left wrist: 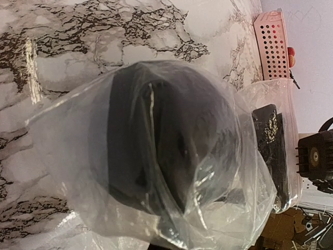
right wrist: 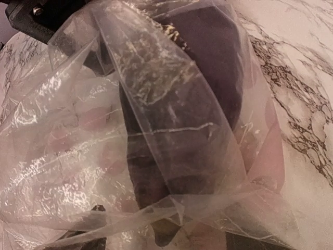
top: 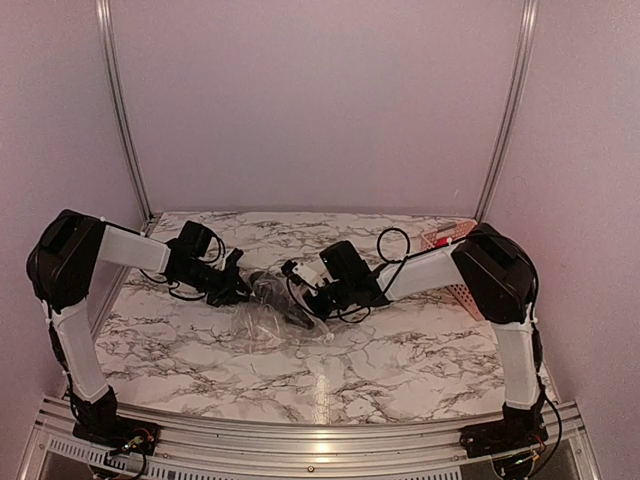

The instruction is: Open the zip-top bag and remove the fake food

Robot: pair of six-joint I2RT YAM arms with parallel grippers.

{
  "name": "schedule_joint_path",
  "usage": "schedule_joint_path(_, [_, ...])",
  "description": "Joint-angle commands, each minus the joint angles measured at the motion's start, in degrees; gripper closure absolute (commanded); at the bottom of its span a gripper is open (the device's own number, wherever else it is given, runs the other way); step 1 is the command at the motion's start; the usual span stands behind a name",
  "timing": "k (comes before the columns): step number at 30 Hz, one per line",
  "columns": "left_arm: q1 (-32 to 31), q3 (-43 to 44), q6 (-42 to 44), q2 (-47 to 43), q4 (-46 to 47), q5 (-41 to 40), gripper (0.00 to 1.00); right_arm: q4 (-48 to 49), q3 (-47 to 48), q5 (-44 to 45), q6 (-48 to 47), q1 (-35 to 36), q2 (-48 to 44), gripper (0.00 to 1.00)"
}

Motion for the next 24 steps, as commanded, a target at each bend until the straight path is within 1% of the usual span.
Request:
schedule_joint_path(1, [-2.1,2.9,3.0,2.7,-4.3,1.7,1.0,2.1,4.4,2.2,-1.2,1.1,2.4,0.23])
schedule_joint_path(3, [-2.7,3.4,3.2,3.5,-4.8,2.3,1.0,2.0,5.5,2.2,-1.5,1.4,3.6,0.21])
schedule_joint_path(5, [-2.9,3.7,3.1,3.8,-4.8,2.4,1.0,1.5,6.5,2.2,-1.7,1.4,4.4,0.23])
schedule_joint_path(6, [-2.9,3.8,2.9,3.8,-4.8,2.4,1.0,1.5,6.7,2.2,-1.7,1.5,4.8,0.27])
schedule_joint_path(8, [-2.8,4.1,2.7,3.7,-4.8,2.4,1.0,1.3,6.9,2.4,-1.6,1.5,4.8,0.4])
schedule_joint_path(10, [-2.6,3.9,2.1,3.3,-4.4,2.1,1.0,0.6,6.6,2.4,-1.8,1.5,4.1,0.48])
schedule_joint_path(12, [-1.9,3.2,1.2,2.4,-3.4,1.4,1.0,-0.1,5.7,2.7,-2.2,1.5,2.6,0.55])
schedule_joint_path(15, [-0.1,1.5,-0.2,0.8,-1.5,0.3,1.0,-1.0,3.5,3.4,-2.6,1.4,-0.3,0.62])
schedule_joint_path(19, [2.6,-0.6,-1.6,-1.3,0.3,-2.2,1.0,-0.6,-1.0,2.9,-1.1,0.6,-5.1,0.65])
schedule_joint_path(24, [5.5,-1.9,-3.0,-2.3,0.7,-6.5,1.0,-1.6,-5.9,2.5,-0.4,0.0,-9.7,0.66])
